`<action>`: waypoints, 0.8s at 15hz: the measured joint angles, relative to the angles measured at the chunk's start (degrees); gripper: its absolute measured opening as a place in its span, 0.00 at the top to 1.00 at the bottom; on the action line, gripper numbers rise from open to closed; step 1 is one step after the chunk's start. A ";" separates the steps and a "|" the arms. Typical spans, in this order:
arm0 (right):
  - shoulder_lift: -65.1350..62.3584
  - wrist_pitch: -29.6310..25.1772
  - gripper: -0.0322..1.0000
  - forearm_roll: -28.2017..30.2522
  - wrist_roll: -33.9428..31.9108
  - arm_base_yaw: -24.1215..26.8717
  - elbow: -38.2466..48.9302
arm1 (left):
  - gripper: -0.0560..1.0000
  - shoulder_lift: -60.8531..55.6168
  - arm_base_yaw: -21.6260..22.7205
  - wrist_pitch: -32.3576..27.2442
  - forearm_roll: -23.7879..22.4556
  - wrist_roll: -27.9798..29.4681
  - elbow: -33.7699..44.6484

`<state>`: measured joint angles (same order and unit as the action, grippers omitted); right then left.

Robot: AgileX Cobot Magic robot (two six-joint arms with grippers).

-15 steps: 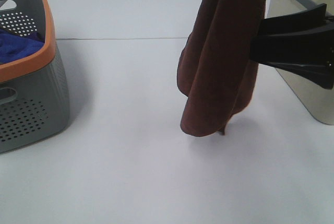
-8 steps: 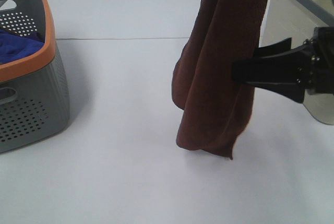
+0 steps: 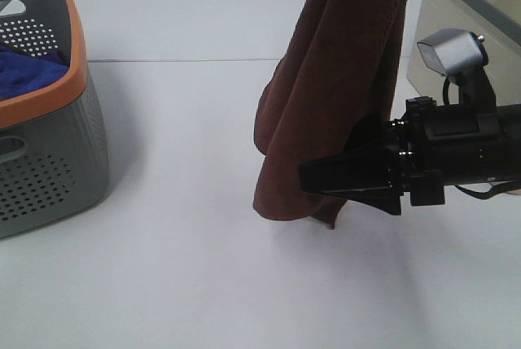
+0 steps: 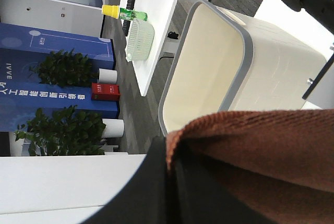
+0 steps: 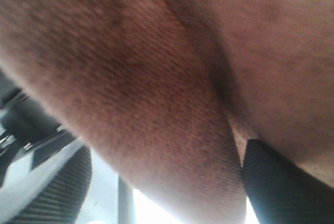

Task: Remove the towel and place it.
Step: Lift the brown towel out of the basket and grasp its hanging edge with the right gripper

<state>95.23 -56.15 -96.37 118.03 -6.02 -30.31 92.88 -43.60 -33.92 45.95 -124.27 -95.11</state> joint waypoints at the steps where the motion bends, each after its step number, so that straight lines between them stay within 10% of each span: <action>1: 1.38 0.00 0.31 -1.09 0.92 0.00 0.00 | 0.95 0.00 0.00 0.00 0.00 0.11 0.00; 12: 7.91 1.72 0.44 0.69 1.95 -0.17 -0.11 | 0.95 0.00 0.00 0.00 0.00 0.40 0.00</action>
<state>103.13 -54.43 -95.68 119.98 -6.19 -30.42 92.88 -43.60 -33.92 45.95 -123.87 -95.11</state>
